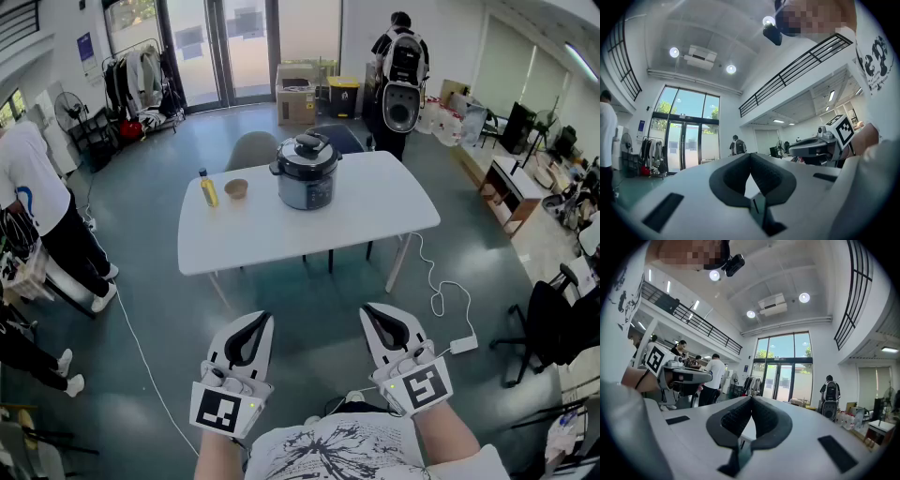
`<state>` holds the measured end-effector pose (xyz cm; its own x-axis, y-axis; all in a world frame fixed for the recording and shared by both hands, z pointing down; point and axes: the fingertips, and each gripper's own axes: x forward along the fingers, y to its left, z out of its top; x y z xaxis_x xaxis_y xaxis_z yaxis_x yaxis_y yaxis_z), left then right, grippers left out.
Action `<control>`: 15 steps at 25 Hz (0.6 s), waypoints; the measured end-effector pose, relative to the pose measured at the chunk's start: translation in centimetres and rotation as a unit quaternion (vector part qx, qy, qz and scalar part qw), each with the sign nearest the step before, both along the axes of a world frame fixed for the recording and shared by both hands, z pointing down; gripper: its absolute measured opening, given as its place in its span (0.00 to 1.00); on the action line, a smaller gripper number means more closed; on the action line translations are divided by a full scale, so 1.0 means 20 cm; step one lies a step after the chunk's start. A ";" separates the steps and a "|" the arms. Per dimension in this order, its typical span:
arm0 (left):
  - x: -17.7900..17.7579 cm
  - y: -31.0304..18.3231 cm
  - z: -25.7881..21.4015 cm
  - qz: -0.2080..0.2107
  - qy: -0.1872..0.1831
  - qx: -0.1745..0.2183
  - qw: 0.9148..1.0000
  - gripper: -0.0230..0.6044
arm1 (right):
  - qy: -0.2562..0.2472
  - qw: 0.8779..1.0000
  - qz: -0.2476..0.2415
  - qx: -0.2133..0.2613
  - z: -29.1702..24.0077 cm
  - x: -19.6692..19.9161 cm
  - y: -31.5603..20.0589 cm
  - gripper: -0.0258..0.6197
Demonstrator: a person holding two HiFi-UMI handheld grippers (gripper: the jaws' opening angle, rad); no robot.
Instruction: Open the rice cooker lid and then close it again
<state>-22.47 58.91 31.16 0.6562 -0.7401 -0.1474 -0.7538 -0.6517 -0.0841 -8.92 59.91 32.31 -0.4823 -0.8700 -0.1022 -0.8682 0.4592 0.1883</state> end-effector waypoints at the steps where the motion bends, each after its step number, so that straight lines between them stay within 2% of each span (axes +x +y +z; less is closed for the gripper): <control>1: 0.00 0.00 0.00 0.000 -0.001 0.000 1.000 0.06 | 0.008 1.000 0.003 -0.014 0.03 0.01 0.00 0.05; 4: 0.02 0.01 0.00 0.003 -0.007 0.003 1.000 0.06 | 0.021 0.999 0.010 -0.034 0.07 0.03 0.01 0.05; 15: -0.04 -0.04 0.04 -0.001 -0.009 -0.007 1.000 0.06 | 0.011 0.999 0.013 -0.043 0.11 -0.02 -0.04 0.06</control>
<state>-23.25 58.17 31.97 0.6569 -0.7436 -0.1249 -0.7538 -0.6511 -0.0886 -9.23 59.12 34.57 -0.4616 -0.8869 -0.0158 -0.8756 0.4527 0.1686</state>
